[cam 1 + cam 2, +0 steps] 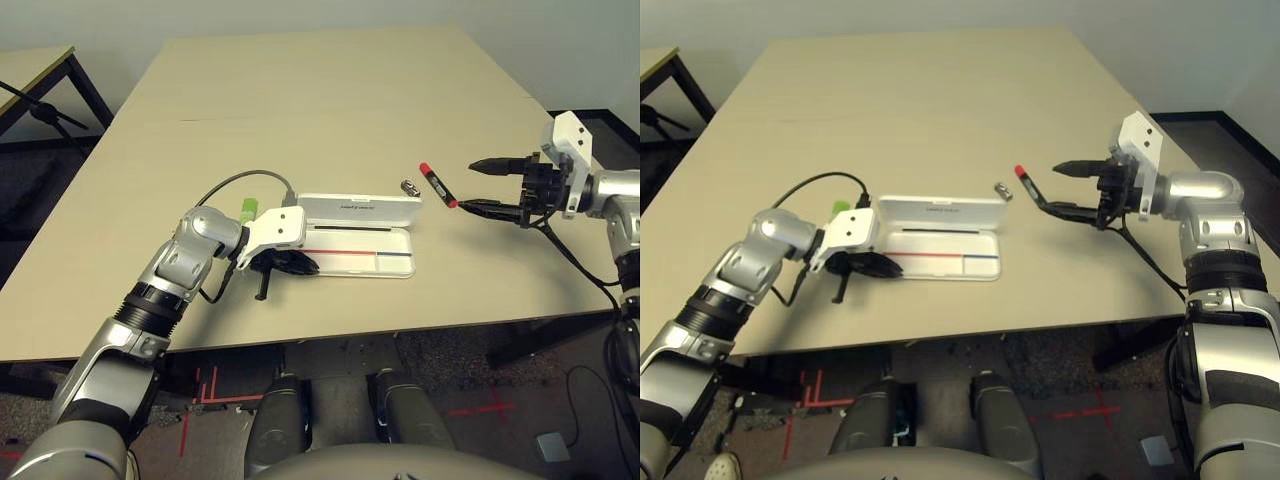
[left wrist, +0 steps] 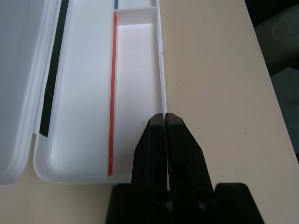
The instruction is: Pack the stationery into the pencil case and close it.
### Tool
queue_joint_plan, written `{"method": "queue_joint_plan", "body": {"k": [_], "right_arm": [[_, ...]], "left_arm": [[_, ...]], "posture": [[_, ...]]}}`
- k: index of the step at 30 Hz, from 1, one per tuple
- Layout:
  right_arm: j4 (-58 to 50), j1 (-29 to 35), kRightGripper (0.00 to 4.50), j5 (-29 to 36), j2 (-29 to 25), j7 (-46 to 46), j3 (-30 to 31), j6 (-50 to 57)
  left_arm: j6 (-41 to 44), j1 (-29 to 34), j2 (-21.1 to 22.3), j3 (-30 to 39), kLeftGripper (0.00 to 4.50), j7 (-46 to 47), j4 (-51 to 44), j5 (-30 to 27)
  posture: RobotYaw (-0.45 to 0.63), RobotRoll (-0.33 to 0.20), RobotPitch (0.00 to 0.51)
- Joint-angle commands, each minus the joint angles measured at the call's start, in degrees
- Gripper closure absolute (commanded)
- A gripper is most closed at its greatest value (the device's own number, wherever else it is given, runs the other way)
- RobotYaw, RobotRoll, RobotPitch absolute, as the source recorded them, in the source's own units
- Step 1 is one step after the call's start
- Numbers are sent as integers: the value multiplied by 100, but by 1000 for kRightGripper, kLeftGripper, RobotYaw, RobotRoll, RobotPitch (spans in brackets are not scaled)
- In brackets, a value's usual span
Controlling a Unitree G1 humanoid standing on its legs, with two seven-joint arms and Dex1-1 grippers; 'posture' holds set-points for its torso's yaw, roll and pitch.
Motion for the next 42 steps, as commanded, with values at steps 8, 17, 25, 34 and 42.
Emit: {"method": "queue_joint_plan", "body": {"k": [8, 17, 25, 34, 42], "right_arm": [[-262, 183, 0, 106, -40, -93, -89, 80], [-213, 98, 0, 154, 54, -529, -120, 594], [-111, -98, 0, 146, 202, -1583, -294, 1343], [10, -198, 0, -443, 381, -2846, -83, 1653], [740, -715, 0, -669, 964, -3675, -63, 2114]], "left_arm": [[421, -74, -147, 82, 4465, 35, 136, -251], [535, -25, -136, 83, 4264, 196, 128, -241], [668, 23, 94, 216, 1511, 45, -246, -460], [1088, 113, 552, 766, 36, -174, -844, -1158], [1144, 72, 812, 1318, 36, -260, -612, -1681]], "posture": [[-88, 0, 65], [-79, 0, 67], [-73, 0, 68], [-57, 0, 71], [-46, 0, 76]]}}
